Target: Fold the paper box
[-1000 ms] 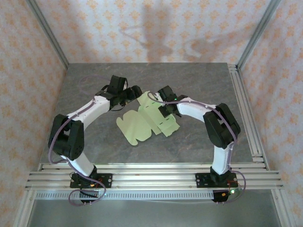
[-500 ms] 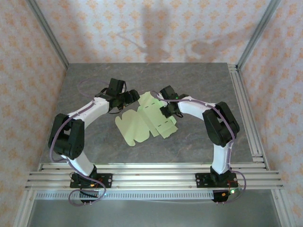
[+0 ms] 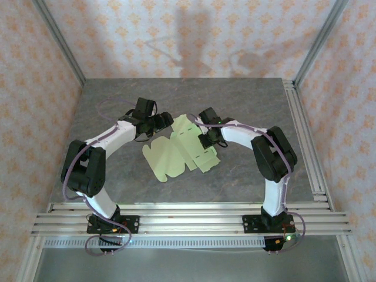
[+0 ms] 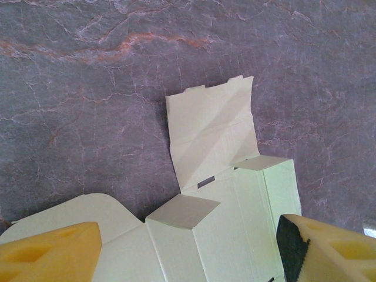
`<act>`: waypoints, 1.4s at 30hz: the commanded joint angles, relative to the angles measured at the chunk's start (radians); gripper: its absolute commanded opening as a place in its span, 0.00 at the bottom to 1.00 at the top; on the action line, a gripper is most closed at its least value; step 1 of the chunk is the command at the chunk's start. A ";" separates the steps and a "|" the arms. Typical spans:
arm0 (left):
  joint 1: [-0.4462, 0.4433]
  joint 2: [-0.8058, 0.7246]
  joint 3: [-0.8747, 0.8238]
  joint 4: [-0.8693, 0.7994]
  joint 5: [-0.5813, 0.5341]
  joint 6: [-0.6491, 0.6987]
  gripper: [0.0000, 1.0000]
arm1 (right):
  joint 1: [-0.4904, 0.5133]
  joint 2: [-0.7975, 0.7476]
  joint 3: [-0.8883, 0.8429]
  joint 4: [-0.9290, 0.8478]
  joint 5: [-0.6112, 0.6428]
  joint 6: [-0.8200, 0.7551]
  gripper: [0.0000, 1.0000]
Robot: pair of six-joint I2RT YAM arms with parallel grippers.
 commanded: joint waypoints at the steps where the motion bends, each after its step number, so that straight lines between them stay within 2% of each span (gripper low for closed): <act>1: 0.002 0.004 0.010 0.007 -0.016 0.017 0.80 | -0.002 -0.039 -0.027 0.011 0.024 -0.013 0.00; 4: 0.006 -0.008 -0.003 0.022 -0.024 0.014 0.80 | 0.005 -0.063 -0.040 0.032 0.080 -0.054 0.00; 8: 0.023 -0.011 -0.006 0.018 -0.026 0.013 0.82 | 0.038 -0.077 -0.048 0.053 0.245 -0.149 0.00; 11: 0.037 -0.006 -0.001 0.018 -0.025 0.018 0.82 | 0.060 -0.108 -0.085 0.127 0.324 -0.211 0.00; 15: 0.070 0.013 0.015 0.029 -0.029 0.035 0.82 | 0.080 -0.175 -0.158 0.259 0.344 -0.285 0.00; 20: 0.146 0.072 0.048 0.076 -0.032 0.049 0.82 | 0.094 -0.219 -0.246 0.379 0.308 -0.366 0.00; 27: 0.192 0.223 0.198 0.017 -0.006 0.111 0.81 | 0.163 -0.254 -0.350 0.618 0.483 -0.533 0.00; 34: 0.200 0.414 0.332 -0.055 0.078 0.148 0.79 | 0.195 -0.308 -0.407 0.729 0.515 -0.570 0.00; 39: 0.188 0.402 0.302 0.001 0.213 0.166 0.75 | 0.197 -0.308 -0.395 0.694 0.506 -0.552 0.00; 42: 0.165 0.352 0.264 0.032 0.268 0.236 0.74 | 0.197 -0.300 -0.387 0.684 0.504 -0.559 0.00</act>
